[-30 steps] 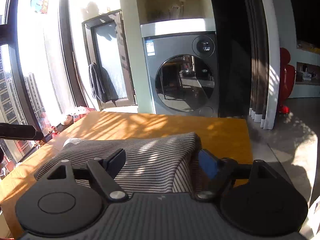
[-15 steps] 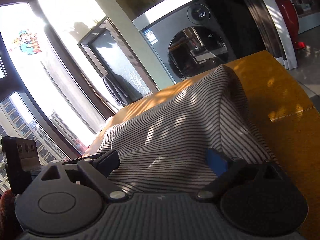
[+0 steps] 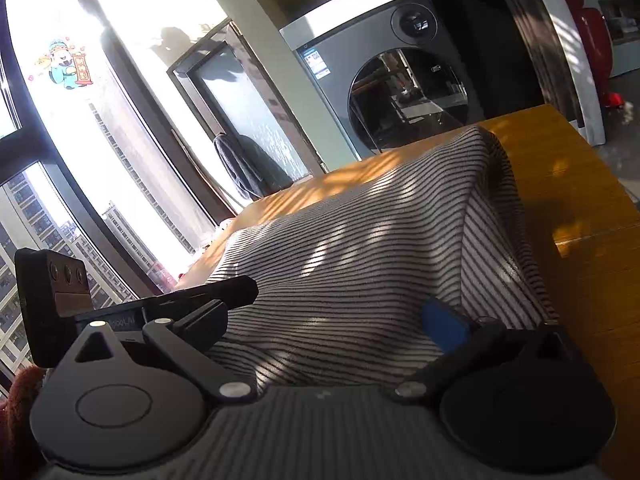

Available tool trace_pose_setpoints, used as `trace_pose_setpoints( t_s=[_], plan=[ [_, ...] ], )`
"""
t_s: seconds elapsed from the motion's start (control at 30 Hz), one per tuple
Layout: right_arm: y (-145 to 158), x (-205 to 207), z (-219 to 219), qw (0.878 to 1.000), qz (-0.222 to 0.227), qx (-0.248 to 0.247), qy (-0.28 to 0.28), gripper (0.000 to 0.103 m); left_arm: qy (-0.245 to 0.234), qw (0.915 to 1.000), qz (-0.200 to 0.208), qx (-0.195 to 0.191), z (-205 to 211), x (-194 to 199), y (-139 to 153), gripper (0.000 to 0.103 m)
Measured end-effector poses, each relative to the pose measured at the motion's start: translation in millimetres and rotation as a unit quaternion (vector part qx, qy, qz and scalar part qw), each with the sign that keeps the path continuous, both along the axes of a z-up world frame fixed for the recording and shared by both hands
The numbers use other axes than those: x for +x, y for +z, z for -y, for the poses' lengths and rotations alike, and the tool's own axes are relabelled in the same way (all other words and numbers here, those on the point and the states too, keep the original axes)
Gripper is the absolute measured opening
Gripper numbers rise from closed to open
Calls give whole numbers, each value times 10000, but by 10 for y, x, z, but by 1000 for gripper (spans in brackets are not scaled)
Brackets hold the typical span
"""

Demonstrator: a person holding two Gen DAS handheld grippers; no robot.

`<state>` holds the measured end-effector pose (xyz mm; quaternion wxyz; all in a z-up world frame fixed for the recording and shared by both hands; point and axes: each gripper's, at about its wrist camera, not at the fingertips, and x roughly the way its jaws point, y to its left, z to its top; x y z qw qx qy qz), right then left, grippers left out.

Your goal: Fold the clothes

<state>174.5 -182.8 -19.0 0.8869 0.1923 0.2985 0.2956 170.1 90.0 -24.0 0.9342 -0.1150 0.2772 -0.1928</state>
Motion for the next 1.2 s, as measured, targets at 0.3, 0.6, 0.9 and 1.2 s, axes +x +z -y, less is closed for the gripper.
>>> trace_pose_setpoints(
  t_s=[0.3,0.6,0.9,1.2],
  plan=[
    [11,-25,-15,10000,29,-52,-9,103,16,10000,15,-82,-13,-1,0,103],
    [280,25,-70,9937,374,-935,495,102,0,9999,-22,-122,-19,7,-8,103],
    [733,649,-274,9594,1218,-2542,76,44,-29,9973,-586,-431,-8,-30,170,103],
    [205,647,-7,9643,659,-2559,-169,47,-582,9670,-1656,-1848,-67,75,56,103]
  ],
)
